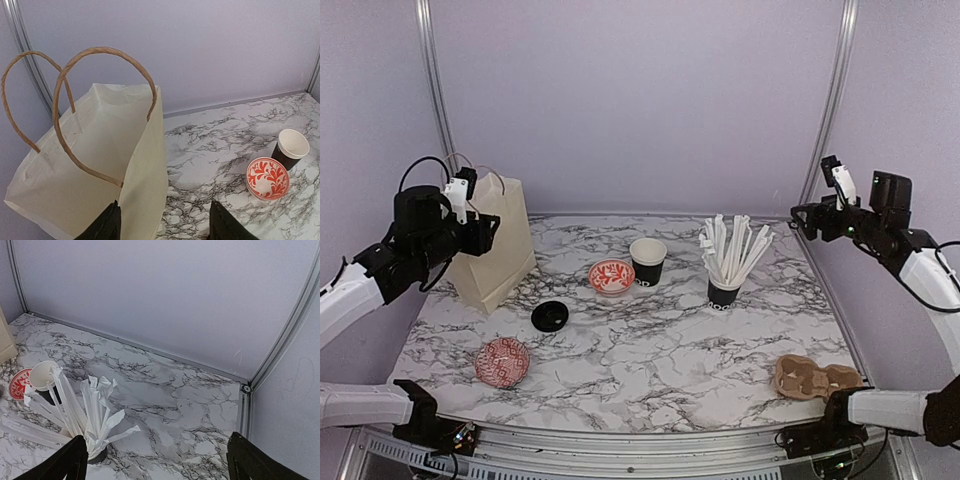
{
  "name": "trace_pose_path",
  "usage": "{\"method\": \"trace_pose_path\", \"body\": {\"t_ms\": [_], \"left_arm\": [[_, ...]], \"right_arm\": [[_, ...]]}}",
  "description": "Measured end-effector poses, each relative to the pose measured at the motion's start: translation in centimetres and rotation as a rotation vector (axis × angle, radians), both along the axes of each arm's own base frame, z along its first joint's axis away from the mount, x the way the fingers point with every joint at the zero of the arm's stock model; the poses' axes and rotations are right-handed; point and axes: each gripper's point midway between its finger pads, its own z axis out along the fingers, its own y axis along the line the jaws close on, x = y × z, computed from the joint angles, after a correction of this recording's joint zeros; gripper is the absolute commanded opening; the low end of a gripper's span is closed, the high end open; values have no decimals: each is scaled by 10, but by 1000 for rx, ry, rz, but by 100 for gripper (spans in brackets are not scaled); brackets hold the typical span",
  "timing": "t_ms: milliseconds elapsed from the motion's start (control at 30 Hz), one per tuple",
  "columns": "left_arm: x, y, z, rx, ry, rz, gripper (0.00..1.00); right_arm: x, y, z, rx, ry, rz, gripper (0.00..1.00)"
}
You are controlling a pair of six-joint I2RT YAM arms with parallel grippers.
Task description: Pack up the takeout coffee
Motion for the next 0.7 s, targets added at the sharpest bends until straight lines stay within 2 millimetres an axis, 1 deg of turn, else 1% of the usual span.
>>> {"method": "trace_pose_path", "body": {"t_ms": [133, 233, 333, 433, 600, 633, 700], "left_arm": [[-2, -12, -4, -33, 15, -80, 60], [-4, -22, -6, -59, 21, -140, 59], [-6, -32, -7, -78, 25, -193, 58], [-7, -39, -10, -88, 34, -235, 57], [-8, -48, -16, -90, 56, -279, 56], [-8, -49, -17, -91, 59, -284, 56], [-8, -51, -18, -88, 62, -293, 56]], "right_arm": [[-7, -1, -5, 8, 13, 0, 97], [-12, 4, -6, 1, 17, 45, 91], [-22, 20, -3, -19, 22, 156, 83], [-28, 42, 13, -31, 6, 281, 74], [-39, 99, 60, -64, -72, 529, 61], [-40, 111, 68, -74, -91, 573, 59], [-42, 134, 79, -98, -115, 649, 55]]}}
